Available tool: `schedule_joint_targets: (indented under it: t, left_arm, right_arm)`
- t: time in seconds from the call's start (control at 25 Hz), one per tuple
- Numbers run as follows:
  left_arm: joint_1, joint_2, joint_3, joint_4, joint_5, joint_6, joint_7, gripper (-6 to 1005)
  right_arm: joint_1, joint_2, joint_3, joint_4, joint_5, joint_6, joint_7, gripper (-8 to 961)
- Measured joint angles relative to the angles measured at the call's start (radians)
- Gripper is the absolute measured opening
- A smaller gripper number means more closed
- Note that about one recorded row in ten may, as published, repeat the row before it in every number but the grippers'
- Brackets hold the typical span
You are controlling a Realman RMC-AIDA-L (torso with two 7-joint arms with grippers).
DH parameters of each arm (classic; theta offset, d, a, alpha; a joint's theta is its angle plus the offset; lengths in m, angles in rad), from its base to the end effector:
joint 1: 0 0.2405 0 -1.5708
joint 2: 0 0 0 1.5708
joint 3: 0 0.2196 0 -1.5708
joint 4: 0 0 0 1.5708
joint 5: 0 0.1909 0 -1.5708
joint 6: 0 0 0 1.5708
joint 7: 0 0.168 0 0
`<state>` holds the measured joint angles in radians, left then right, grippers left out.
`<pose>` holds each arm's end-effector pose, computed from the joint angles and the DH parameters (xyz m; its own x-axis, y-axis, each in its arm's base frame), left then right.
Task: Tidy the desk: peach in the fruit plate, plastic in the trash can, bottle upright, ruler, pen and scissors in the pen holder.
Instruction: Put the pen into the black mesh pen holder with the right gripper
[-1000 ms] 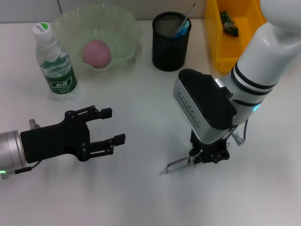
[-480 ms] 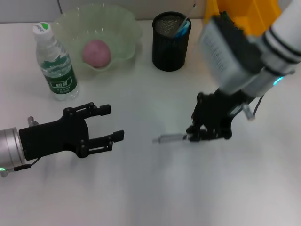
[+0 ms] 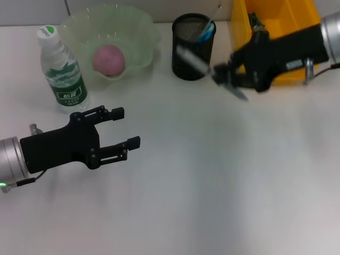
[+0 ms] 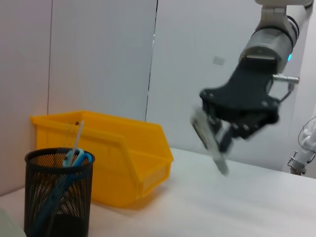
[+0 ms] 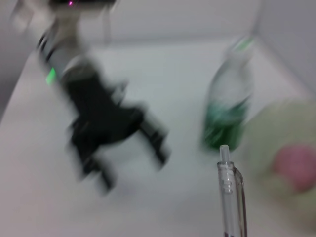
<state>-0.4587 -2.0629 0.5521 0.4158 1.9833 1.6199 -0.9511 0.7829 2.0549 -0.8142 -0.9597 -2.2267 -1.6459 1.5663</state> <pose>-0.2365 0.2699 -0.0169 0.7821 0.1670 0.6004 0.3645 -0.9041 -0.2232 0.1333 0.3509 0.0194 0.9796 -0.0784 -0.1851 -0.1086 -0.9813 -0.1591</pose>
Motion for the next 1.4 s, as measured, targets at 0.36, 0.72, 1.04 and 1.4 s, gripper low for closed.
schedule_joint_targets:
  t: [0.36,0.72,1.04,1.4]
  left_arm:
    - [-0.004,-0.001,0.004,0.000,-0.002,0.000,0.003,776]
    - [-0.008,0.000,0.009,0.000,-0.002,0.007,0.003,776]
    - [-0.014,-0.003,0.005,-0.003,-0.001,0.010,0.004,776]
    - [-0.027,-0.008,0.002,-0.024,-0.003,0.009,0.008,777]
  right_arm:
    - [-0.098,0.025,0.004,0.136,0.386,0.263,-0.160,119]
    - [-0.067,0.025,0.004,0.385,0.674,0.444,-0.363,120]
    - [0.022,0.032,0.005,0.618,0.833,0.564,-0.610,121]
    - [0.101,0.037,0.018,0.827,1.024,0.627,-0.895,136]
